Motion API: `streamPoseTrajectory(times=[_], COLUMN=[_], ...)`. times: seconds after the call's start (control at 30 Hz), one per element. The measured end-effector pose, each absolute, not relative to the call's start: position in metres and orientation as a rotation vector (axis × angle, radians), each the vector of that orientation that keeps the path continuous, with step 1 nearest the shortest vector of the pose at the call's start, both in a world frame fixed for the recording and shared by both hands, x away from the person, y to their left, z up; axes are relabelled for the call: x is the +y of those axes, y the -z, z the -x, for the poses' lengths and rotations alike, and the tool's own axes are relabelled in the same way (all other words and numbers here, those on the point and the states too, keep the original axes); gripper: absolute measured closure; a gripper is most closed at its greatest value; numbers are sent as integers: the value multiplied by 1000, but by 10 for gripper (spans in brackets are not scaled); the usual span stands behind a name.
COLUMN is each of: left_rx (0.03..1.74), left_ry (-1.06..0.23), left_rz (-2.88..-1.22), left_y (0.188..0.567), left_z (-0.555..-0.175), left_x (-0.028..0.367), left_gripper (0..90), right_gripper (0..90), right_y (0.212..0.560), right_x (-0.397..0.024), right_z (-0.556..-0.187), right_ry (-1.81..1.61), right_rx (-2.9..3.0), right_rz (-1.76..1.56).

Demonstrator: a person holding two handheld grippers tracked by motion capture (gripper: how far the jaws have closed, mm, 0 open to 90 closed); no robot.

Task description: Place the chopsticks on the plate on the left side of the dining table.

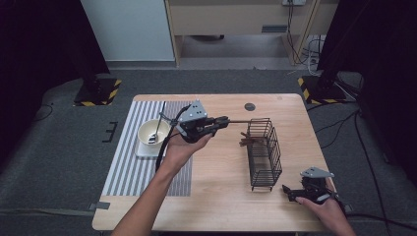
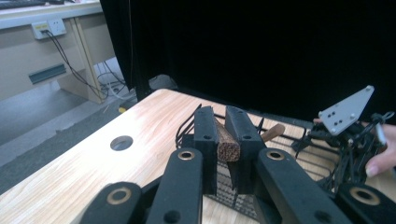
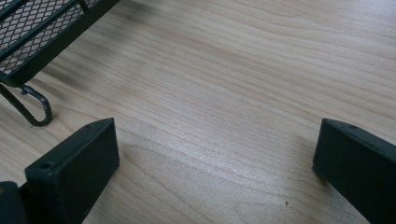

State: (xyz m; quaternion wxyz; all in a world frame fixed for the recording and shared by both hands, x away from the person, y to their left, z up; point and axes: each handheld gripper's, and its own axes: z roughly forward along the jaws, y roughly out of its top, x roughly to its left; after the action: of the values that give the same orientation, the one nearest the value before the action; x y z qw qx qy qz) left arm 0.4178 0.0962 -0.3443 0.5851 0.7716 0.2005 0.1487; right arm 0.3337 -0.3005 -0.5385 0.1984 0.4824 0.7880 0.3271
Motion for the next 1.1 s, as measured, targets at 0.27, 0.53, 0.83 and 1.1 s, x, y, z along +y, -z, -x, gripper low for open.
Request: streamPoseTrajectory(times=[0.27, 0.53, 0.83, 1.1], left_rx=[514, 567, 641, 696], left_ry=[-366, -430, -483, -516], left_rz=[-1721, -1677, -1648, -1638], left_y=[347, 350, 357, 368], left_z=[-415, -407, -396, -388], left_x=[97, 101, 116, 134], left_gripper=[830, 831, 831, 831], right_gripper=[2, 2, 2, 2], right_y=[538, 538, 538, 539], right_x=[-300, -300, -300, -301], right_z=[-334, -334, -334, -334], right_ry=[-915, -916, -915, -916], right_rx=[2204, 2204, 2204, 2204], right_rz=[-1352, -1352, -1352, -1350])
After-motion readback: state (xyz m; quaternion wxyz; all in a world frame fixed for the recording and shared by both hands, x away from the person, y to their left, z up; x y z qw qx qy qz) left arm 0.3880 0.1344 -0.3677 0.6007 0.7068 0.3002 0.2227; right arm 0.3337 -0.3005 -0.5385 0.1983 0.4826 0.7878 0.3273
